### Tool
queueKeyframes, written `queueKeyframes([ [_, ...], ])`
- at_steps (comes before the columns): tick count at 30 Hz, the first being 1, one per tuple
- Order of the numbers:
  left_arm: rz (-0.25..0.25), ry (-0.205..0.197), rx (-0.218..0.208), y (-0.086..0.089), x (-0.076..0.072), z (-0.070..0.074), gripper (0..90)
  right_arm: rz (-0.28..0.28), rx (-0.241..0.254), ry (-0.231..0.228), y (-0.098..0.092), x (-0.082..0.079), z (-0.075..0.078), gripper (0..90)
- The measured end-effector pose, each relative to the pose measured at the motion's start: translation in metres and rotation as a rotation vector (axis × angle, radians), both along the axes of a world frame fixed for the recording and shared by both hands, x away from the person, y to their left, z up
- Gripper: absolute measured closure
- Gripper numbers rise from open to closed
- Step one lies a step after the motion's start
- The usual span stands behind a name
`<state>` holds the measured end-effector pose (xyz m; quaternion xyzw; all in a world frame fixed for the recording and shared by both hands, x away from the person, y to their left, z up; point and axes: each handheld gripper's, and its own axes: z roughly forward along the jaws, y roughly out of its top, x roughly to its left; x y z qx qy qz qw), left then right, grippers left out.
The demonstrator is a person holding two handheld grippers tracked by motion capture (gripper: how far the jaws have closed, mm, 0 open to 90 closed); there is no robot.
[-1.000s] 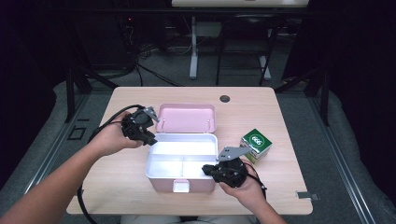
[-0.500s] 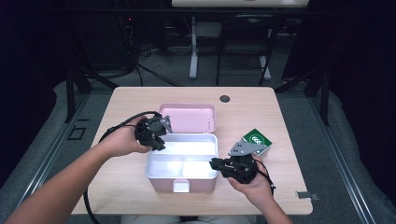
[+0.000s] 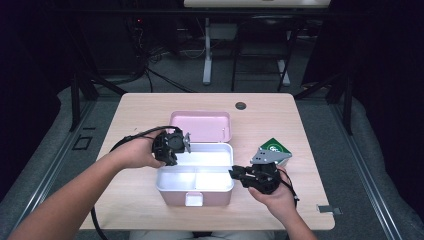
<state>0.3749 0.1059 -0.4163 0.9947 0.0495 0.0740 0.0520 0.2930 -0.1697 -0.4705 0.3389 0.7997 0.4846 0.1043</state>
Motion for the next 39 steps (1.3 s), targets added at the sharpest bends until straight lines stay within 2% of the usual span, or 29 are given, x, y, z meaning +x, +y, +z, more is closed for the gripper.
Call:
queueKeyframes([
  [8, -0.02, -0.001, 0.003, -0.006, 0.0, 0.001, 80.5, -0.014, 0.008, 0.005, -0.004, 0.002, -0.001, 76.0],
  [17, -0.048, 0.019, 0.016, -0.018, -0.004, 0.001, 79.8, -0.036, 0.014, 0.004, -0.01, 0.003, -0.001, 76.0],
  [29, -0.084, 0.036, 0.047, -0.037, -0.004, -0.011, 83.6, -0.047, 0.012, 0.015, -0.013, 0.006, -0.005, 75.9],
  [39, -0.101, 0.032, 0.071, -0.049, -0.004, -0.018, 85.0, -0.05, 0.012, 0.018, -0.014, 0.006, -0.006, 75.9],
])
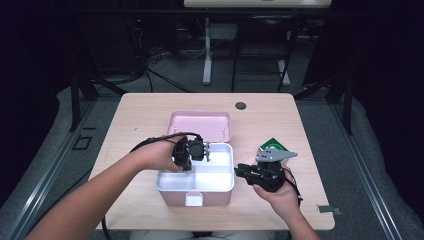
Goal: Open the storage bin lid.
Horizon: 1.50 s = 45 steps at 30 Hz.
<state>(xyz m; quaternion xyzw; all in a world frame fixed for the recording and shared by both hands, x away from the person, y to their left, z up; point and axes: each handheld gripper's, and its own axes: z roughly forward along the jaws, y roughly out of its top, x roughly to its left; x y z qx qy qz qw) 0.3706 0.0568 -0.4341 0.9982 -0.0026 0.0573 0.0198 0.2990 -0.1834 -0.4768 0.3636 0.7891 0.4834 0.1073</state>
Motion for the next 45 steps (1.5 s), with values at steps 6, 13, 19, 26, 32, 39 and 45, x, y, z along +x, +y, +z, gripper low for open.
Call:
queueKeyframes([
  [6, -0.014, -0.003, 0.006, -0.004, 0.0, -0.004, 85.4, -0.001, -0.001, 0.005, 0.001, 0.0, -0.002, 76.0],
  [13, -0.02, -0.01, 0.013, -0.007, 0.0, -0.006, 85.5, 0.002, -0.003, 0.004, 0.001, 0.0, -0.002, 76.0],
  [19, -0.034, -0.012, 0.02, -0.007, -0.001, -0.005, 86.6, -0.001, 0.0, 0.006, 0.001, 0.0, -0.003, 75.9],
  [26, -0.036, -0.018, 0.026, -0.006, -0.001, -0.005, 87.1, -0.006, 0.001, 0.003, -0.001, 0.001, -0.003, 75.8],
  [32, -0.031, -0.027, 0.022, -0.006, -0.003, -0.002, 87.5, -0.016, 0.006, 0.007, -0.004, 0.002, -0.003, 75.6],
  [39, -0.03, -0.045, 0.01, -0.003, -0.005, 0.005, 88.9, -0.032, 0.019, 0.006, -0.008, 0.004, -0.004, 75.2],
  [45, -0.028, -0.071, -0.002, 0.0, -0.008, 0.017, 89.1, -0.038, 0.031, 0.003, -0.009, 0.003, -0.002, 73.9],
])
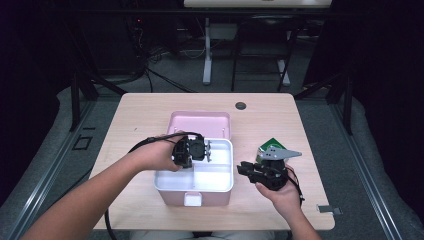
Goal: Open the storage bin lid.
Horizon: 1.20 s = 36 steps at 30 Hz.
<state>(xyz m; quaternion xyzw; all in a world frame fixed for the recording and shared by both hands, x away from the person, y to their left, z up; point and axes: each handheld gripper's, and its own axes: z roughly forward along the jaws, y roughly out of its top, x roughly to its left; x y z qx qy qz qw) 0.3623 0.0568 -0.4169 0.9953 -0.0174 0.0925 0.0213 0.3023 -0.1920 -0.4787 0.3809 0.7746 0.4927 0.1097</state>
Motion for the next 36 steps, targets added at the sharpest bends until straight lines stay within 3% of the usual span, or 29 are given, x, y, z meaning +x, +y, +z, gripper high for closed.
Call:
queueKeyframes([
  [4, 0.027, -0.003, -0.016, 0.005, 0.0, 0.008, 89.1, -0.014, 0.005, -0.005, -0.002, 0.0, 0.0, 68.8],
  [8, 0.087, 0.008, -0.028, 0.015, 0.003, 0.015, 89.1, -0.044, 0.017, -0.008, -0.005, 0.002, -0.001, 62.1],
  [10, 0.129, 0.018, -0.031, 0.022, 0.005, 0.017, 89.2, -0.051, 0.022, -0.01, -0.006, 0.003, -0.002, 59.6],
  [14, 0.226, 0.041, -0.081, 0.042, 0.011, 0.02, 89.2, -0.058, 0.02, -0.015, -0.007, 0.003, -0.002, 56.5],
  [20, 0.384, 0.073, -0.127, 0.081, 0.021, 0.025, 89.1, -0.061, 0.024, 0.0, -0.006, 0.005, -0.005, 47.2],
  [26, 0.531, 0.055, -0.172, 0.131, 0.025, 0.026, 89.2, -0.045, -0.011, 0.018, -0.006, 0.009, -0.01, 42.6],
  [28, 0.571, 0.049, -0.19, 0.147, 0.025, 0.026, 89.2, -0.035, -0.027, 0.031, -0.005, 0.01, -0.011, 41.3],
  [31, 0.614, 0.058, -0.211, 0.169, 0.024, 0.026, 89.2, -0.018, -0.039, 0.013, -0.002, 0.01, -0.012, 41.1],
  [36, 0.698, 0.047, -0.21, 0.201, 0.02, 0.018, 89.2, 0.008, -0.071, 0.019, 0.003, 0.011, -0.008, 40.1],
])
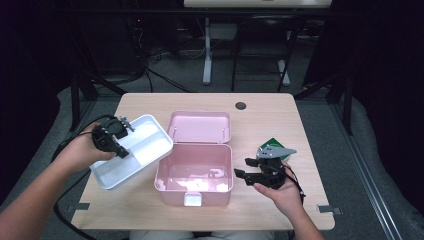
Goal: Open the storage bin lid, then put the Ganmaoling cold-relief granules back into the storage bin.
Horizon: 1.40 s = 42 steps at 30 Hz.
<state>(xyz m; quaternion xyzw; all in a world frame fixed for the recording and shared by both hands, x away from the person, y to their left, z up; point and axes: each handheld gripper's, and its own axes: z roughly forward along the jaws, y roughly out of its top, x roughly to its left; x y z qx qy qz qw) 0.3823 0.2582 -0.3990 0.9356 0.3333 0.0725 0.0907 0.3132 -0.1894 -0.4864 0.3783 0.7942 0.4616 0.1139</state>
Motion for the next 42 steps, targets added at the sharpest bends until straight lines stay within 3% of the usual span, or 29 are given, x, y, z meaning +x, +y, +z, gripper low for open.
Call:
queueKeyframes([
  [6, 0.083, 0.001, -0.024, 0.027, -0.002, -0.012, 89.2, 0.008, -0.036, 0.018, 0.002, 0.002, 0.009, 37.6],
  [14, 0.132, 0.029, -0.021, 0.039, 0.002, -0.038, 89.2, 0.011, -0.151, 0.021, 0.003, 0.008, 0.016, 33.7],
  [21, 0.173, 0.067, 0.003, 0.036, 0.013, -0.078, 89.2, -0.01, -0.199, 0.045, -0.005, 0.02, 0.018, 32.0],
  [27, 0.203, 0.105, -0.03, 0.033, 0.022, -0.107, 89.2, -0.005, -0.259, 0.072, -0.011, 0.03, 0.022, 32.1],
  [34, 0.229, 0.133, -0.059, 0.029, 0.03, -0.128, 89.1, 0.01, -0.376, 0.111, -0.012, 0.043, 0.028, 32.0],
  [42, 0.251, 0.103, -0.005, 0.031, 0.032, -0.142, 88.7, -0.015, -0.453, 0.174, -0.016, 0.058, 0.034, 31.5],
])
